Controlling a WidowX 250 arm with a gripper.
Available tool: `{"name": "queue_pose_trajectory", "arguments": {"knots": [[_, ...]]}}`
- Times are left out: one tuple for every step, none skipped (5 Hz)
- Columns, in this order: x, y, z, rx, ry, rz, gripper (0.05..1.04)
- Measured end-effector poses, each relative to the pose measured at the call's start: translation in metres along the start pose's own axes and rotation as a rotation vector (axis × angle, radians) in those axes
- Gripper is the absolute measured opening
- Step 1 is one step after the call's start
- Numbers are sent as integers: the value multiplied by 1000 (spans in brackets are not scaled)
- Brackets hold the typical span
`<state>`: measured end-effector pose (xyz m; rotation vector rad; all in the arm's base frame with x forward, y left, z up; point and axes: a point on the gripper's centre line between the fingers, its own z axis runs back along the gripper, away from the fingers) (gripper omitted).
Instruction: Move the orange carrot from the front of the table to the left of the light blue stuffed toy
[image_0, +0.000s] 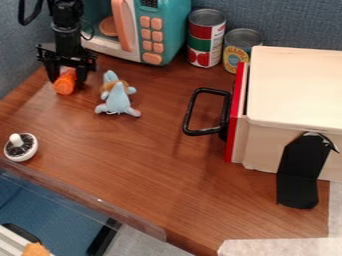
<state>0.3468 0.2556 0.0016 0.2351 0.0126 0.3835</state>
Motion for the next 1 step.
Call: {"name": "queue_pose_trajectory", "arguments": {"knots": [[-2, -1, 30, -36, -61, -28, 1007]]}}
